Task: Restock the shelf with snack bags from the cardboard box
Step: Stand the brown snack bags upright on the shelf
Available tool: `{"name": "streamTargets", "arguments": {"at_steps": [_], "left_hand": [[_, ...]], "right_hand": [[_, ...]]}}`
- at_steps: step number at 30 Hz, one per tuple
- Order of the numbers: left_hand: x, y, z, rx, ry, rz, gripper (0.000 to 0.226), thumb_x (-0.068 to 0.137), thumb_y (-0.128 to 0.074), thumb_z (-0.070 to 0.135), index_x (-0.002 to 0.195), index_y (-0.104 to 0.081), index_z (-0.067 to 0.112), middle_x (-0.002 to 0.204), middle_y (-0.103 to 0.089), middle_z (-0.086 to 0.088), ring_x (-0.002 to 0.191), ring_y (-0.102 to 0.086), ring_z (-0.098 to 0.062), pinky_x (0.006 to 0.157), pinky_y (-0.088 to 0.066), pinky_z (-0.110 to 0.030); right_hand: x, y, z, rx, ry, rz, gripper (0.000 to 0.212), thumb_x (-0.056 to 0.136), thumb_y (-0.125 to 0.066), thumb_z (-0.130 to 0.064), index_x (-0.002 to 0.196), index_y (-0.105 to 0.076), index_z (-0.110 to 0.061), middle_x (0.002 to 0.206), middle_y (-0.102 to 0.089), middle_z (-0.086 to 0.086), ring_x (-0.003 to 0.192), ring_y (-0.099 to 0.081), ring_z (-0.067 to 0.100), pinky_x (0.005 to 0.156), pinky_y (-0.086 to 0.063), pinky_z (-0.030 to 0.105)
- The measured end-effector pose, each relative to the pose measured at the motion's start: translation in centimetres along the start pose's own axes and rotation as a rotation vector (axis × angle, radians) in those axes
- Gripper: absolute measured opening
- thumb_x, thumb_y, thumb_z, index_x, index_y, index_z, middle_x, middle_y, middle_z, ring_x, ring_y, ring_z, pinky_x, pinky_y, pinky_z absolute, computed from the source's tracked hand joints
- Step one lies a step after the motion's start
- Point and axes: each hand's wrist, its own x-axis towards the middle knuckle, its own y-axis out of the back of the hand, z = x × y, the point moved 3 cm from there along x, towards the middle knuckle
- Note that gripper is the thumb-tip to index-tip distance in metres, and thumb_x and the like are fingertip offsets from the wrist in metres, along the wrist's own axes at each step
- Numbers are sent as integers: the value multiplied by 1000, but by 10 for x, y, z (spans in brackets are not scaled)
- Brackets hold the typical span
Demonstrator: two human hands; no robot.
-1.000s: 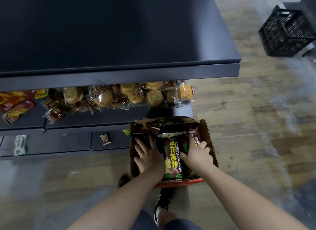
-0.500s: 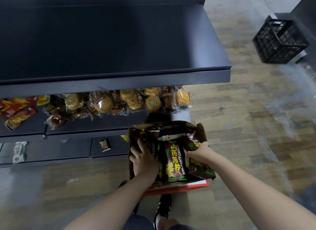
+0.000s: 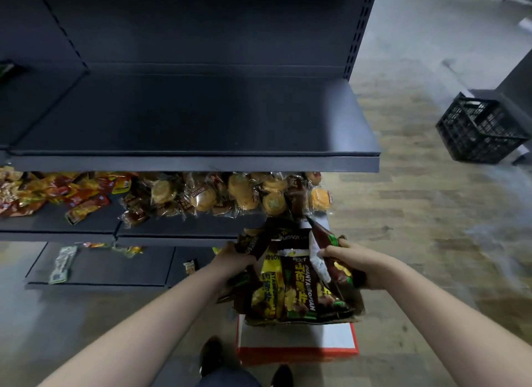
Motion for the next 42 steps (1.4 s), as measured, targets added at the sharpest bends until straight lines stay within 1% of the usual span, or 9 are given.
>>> {"name": "streamTargets", "arguments": {"at_steps": [7, 11, 15, 19, 22, 25, 29, 36, 42], "left_hand": [[-61, 42, 16, -719, -4, -246, 36, 90, -53, 24, 117, -59, 2, 91, -69, -18, 76, -67, -28, 59, -54, -29], [-93, 69, 25, -849, -91, -231, 31, 85, -55, 30, 97, -67, 3, 78, -72, -15, 62, -69, -25, 59, -53, -28], [-109, 104, 28, -875, -177, -172, 41, 65, -69, 35, 92, -72, 3, 81, -71, -14, 70, -65, -26, 77, -46, -36], [-116, 142, 43, -808, -382, -106, 32, 72, -72, 34, 92, -69, 8, 80, -71, -6, 70, -66, -18, 68, -52, -26], [-109, 178, 57, -658, -570, 62, 72, 62, -82, 33, 118, -47, 4, 90, -70, -8, 77, -70, -17, 62, -55, -25], [-93, 216, 66, -471, -559, 279, 99, 50, -86, 33, 130, -30, 19, 115, -57, -7, 101, -61, -21, 78, -51, -30], [-69, 260, 80, -348, -601, 477, 95, 72, -79, 13, 141, -14, 12, 120, -46, 0, 106, -48, -14, 86, -40, -27], [-12, 327, 96, -298, -727, 577, 73, 72, -78, 12, 123, -27, 18, 115, -51, 6, 106, -52, -11, 84, -43, -27], [52, 374, 112, -247, -729, 648, 63, 66, -79, 33, 106, -31, 29, 111, -53, 5, 102, -55, -15, 87, -52, -44]], "right_hand": [[-32, -28, -36, 291, 111, -160, 57, 80, -64, -49, 116, -61, -4, 100, -72, 16, 82, -70, 28, 76, -52, 36], [-51, -48, -61, 432, 203, -401, 81, 65, -82, -49, 128, -58, -3, 134, -55, 20, 98, -62, 28, 80, -51, 36], [-61, -75, -89, 545, 266, -666, 64, 58, -89, -37, 105, -68, 0, 96, -67, 18, 73, -64, 26, 72, -52, 35], [-79, -106, -126, 607, 378, -742, 52, 53, -91, -26, 96, -73, -4, 80, -66, 13, 79, -65, 31, 98, -40, 62], [-82, -126, -157, 625, 424, -718, 84, 46, -95, -24, 124, -64, -12, 86, -68, 12, 88, -68, 36, 96, -33, 73], [-74, -145, -192, 651, 444, -592, 103, 42, -96, -24, 135, -53, -14, 91, -65, 9, 85, -68, 31, 86, -46, 64], [-70, -171, -240, 730, 493, -338, 48, 67, -79, -24, 109, -63, -8, 83, -72, 11, 85, -65, 25, 84, -52, 43], [-24, -199, -313, 469, 882, 194, 48, 79, -73, -28, 122, -51, -24, 112, -66, 0, 102, -64, 16, 90, -50, 33], [21, -223, -360, 260, 1096, 479, 37, 83, -70, -18, 109, -44, -23, 91, -58, -7, 75, -59, 0, 60, -51, 16]]}}
